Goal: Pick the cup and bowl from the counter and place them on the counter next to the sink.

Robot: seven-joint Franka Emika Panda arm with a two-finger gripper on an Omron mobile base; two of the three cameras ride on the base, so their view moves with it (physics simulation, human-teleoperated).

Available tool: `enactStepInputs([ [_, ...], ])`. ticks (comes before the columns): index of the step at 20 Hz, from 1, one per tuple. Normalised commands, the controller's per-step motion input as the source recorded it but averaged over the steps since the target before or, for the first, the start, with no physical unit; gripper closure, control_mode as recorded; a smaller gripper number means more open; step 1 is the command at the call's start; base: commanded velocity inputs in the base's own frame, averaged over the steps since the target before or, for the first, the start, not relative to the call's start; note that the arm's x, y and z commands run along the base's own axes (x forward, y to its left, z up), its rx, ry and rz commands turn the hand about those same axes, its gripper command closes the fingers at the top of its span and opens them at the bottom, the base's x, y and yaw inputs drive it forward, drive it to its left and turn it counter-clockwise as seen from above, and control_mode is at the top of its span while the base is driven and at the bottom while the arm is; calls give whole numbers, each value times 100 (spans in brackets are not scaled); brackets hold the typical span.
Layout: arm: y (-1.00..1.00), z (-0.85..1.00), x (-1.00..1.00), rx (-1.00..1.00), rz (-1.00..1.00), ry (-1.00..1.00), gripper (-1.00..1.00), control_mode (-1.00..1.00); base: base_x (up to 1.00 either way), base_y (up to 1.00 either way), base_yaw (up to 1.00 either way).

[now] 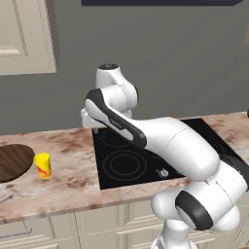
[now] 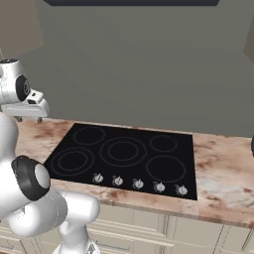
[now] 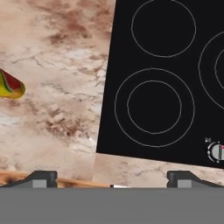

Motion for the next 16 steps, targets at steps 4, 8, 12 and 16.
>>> enactStepInputs([
  [4,28,-30,0,0,0,0,-100,-100,0,0,0],
  [8,29,-24,0,0,0,0,-100,-100,0,0,0],
  [12,21,-26,0,1,0,0,-100,-100,0,0,0],
  [16,1,-23,0,13,0,0,-100,-100,0,0,0],
])
